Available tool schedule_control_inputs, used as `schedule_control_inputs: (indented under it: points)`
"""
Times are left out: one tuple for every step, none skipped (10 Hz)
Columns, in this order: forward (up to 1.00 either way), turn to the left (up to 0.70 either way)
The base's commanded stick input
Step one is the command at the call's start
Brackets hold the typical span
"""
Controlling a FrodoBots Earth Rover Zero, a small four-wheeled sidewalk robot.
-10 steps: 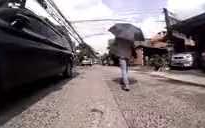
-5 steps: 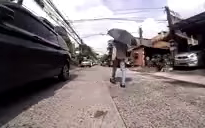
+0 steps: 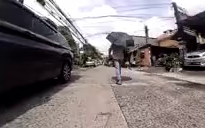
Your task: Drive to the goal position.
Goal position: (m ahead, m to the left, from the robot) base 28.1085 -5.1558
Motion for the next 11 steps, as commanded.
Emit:
schedule_control_inputs:
  points:
    - [0.70,0.00]
    - [0.70,0.00]
    - [0.70,0.00]
    - [0.70,0.00]
    - [0.70,0.27]
    - [0.70,0.08]
    - [0.70,0.00]
    - [0.70,0.00]
    - [0.70,0.00]
    - [0.70,0.00]
    - [0.70,0.00]
